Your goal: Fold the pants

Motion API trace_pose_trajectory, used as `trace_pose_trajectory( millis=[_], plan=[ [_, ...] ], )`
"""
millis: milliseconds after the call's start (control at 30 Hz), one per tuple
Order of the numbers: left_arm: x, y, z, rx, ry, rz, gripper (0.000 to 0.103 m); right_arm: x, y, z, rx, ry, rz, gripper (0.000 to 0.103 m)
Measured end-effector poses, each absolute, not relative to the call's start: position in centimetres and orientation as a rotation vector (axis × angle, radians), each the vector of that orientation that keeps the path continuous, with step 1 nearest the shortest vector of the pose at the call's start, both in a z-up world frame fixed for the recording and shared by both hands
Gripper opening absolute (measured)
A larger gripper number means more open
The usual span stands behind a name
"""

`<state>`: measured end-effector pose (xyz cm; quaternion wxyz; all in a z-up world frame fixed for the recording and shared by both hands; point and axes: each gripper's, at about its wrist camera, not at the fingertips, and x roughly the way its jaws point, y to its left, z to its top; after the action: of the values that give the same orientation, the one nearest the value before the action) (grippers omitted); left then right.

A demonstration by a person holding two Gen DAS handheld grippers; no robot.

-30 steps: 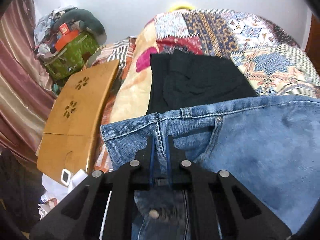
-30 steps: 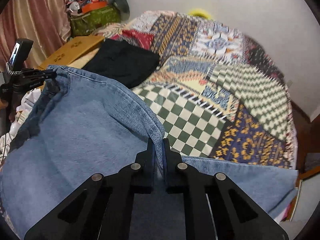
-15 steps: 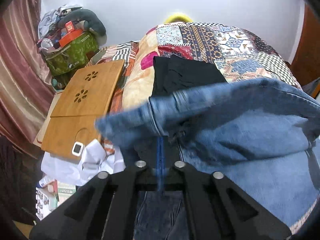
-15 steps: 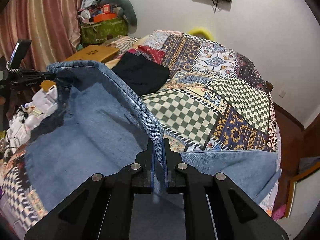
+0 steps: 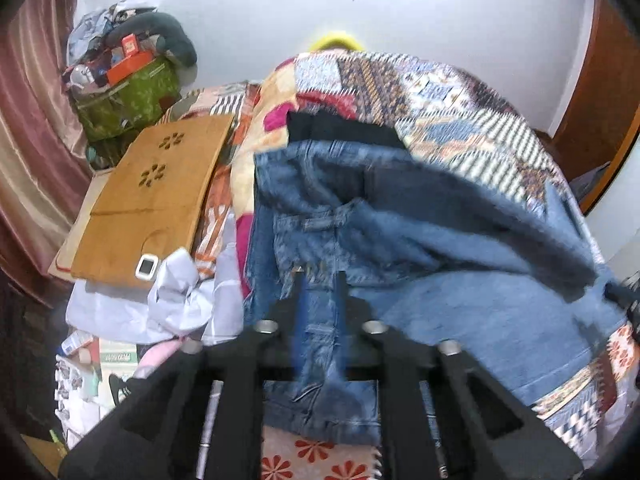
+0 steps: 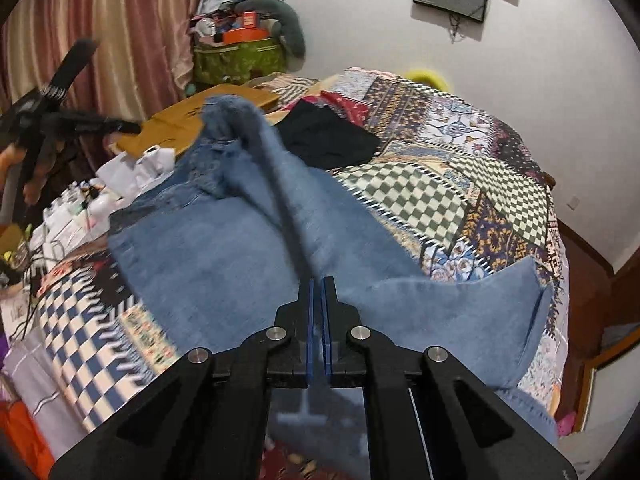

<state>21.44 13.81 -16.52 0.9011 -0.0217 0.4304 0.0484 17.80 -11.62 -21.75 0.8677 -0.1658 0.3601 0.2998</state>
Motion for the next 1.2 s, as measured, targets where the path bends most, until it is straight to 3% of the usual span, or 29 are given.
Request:
trace_pose_trajectory(
  millis=[33,67,100,333,400,467,633,867,900,967,1000,1033,1200],
  plan=[
    [21.7,13.6,-16.0,-0.046,0.878,0.104,0.047,17.6,-11.5,-22.0,-0.358,0.758,0.624,0.003],
    [22.0,13.3,-15.3,-0.049,0.854,0.112,0.066,17.6,-11.6,-22.1,-0.361,0.764,0.619,0.003],
    [22.3,13.0,-14.5,-0.053,0.827,0.118,0.073,17.7,-11.8,-22.2,-0.351,0.774,0.612,0.003],
    [27.1,12.8,-13.2,-0.143,0.855,0.095,0.083,19.4,-14.0,-20.9,-0.236,0.787,0.576,0.006],
    [28.9,12.7,-13.3,-0.159,0.868,0.109,0.087,20.0,-14.4,-20.4,-0.216,0.781,0.570,0.014],
    [31.5,12.6,-13.6,-0.161,0.893,0.137,0.090,20.7,-14.7,-20.0,-0.203,0.762,0.555,0.031],
    [37.7,12.6,-16.5,-0.186,1.019,0.190,0.091,23.2,-15.8,-19.8,-0.192,0.713,0.480,0.049],
    [42.9,15.5,-24.6,-0.391,1.268,0.270,0.091,26.2,-17.2,-22.5,-0.200,0.746,0.435,0.051],
    [43.0,15.9,-25.5,-0.438,1.284,0.266,0.088,26.6,-17.5,-23.1,-0.192,0.762,0.436,0.051],
    [42.9,16.4,-26.8,-0.513,1.310,0.252,0.065,27.0,-17.8,-23.9,-0.174,0.785,0.438,0.051],
    [42.7,16.4,-27.2,-0.542,1.318,0.245,0.047,27.2,-18.0,-24.3,-0.163,0.795,0.440,0.051],
    [42.4,16.4,-27.3,-0.570,1.317,0.222,0.020,27.3,-18.2,-24.6,-0.155,0.802,0.439,0.051],
    [39.4,15.5,-24.5,-0.528,1.218,0.247,0.015,27.4,-18.9,-25.0,-0.126,0.818,0.420,0.051]
  ],
)
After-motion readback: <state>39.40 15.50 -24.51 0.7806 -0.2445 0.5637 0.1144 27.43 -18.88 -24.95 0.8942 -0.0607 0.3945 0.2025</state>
